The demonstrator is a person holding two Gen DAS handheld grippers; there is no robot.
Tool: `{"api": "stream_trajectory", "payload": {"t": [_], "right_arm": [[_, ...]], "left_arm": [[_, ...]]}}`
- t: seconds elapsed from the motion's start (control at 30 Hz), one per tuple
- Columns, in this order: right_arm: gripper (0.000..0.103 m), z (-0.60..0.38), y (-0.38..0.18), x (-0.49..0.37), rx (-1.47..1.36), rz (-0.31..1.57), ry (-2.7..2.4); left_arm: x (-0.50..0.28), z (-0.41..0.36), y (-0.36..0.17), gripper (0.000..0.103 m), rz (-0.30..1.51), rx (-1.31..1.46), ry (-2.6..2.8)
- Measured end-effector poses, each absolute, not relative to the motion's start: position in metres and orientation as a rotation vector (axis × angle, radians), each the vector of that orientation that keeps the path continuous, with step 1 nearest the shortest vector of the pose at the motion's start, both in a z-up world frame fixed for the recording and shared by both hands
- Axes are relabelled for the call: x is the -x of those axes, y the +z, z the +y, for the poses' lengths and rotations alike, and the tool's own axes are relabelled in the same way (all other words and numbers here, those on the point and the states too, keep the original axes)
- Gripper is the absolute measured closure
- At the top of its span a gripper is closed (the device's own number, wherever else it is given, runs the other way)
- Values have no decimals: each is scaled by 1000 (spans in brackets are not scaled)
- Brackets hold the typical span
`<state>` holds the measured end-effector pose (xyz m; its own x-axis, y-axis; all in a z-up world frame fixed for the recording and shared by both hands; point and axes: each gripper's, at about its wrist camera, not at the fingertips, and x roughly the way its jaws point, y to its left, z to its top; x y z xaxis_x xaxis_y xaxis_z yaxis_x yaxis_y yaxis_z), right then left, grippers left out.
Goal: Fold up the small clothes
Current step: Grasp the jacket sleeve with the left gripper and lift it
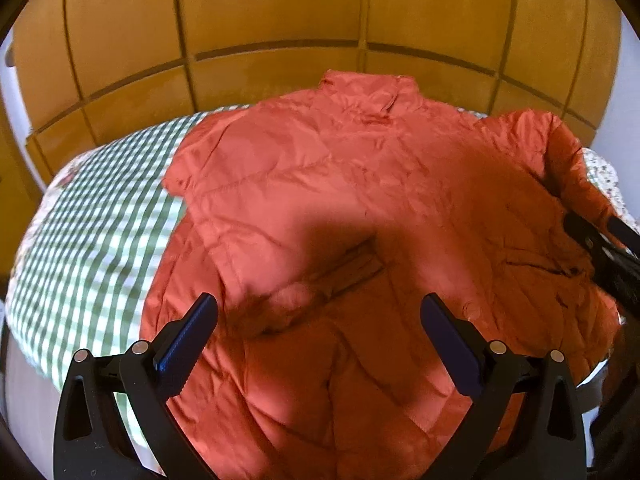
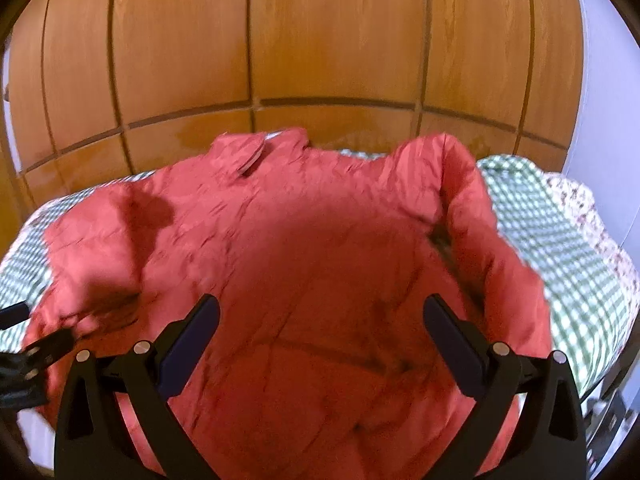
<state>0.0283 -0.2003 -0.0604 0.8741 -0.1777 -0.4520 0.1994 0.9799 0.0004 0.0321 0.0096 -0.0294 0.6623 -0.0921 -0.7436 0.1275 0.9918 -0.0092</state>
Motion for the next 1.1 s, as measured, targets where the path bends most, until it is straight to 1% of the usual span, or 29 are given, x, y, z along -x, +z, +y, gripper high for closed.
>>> {"api": "stream_trajectory", "payload": {"t": [0.07,0.23,0.3,0.4,0.47,0.6,0.67,0.73,0.77,0.83,0.87,0.9,0.93,0.97,1.0,1.1], "right_arm": [[2,-205,-60,-47,-20,459,-232],[2,-220,-73,-91,28,517,-277],[2,-224,-84,-103,44,545,-295],[2,-227,-103,-115,53,608,-311],[2,-228,-114,-120,68,639,-318],[2,-226,-126,-124,84,652,-319],[2,-226,-129,-123,86,651,-319],[2,-227,-130,-123,83,656,-317],[2,-229,-131,-123,77,656,-314],[2,-229,-132,-124,72,658,-312],[2,-229,-132,-124,68,657,-309],[2,-229,-133,-124,65,656,-308],[2,-230,-134,-124,62,655,-306],[2,-229,-134,-125,61,655,-306],[2,-229,-134,-125,61,655,-306],[2,-229,-135,-126,58,654,-305]], "left_arm": [[-39,13,-25,3,803,-63,-105],[-56,21,-22,3,769,-42,-168],[-65,18,-23,3,779,-46,-189],[-76,8,-30,3,770,-124,-159],[-83,0,-38,3,758,-190,-142],[-100,-10,-62,3,798,-290,-139],[-107,-14,-77,6,827,-353,-135],[-115,-11,-89,24,849,-378,-124],[-118,-6,-91,26,860,-355,-138],[-122,6,-89,43,867,-276,-167],[-124,10,-88,49,873,-255,-167],[-124,12,-87,64,876,-248,-168],[-124,15,-85,77,872,-239,-171],[-121,19,-80,80,858,-221,-181],[-119,22,-77,87,851,-205,-188],[-114,39,-57,90,820,-116,-208]]}}
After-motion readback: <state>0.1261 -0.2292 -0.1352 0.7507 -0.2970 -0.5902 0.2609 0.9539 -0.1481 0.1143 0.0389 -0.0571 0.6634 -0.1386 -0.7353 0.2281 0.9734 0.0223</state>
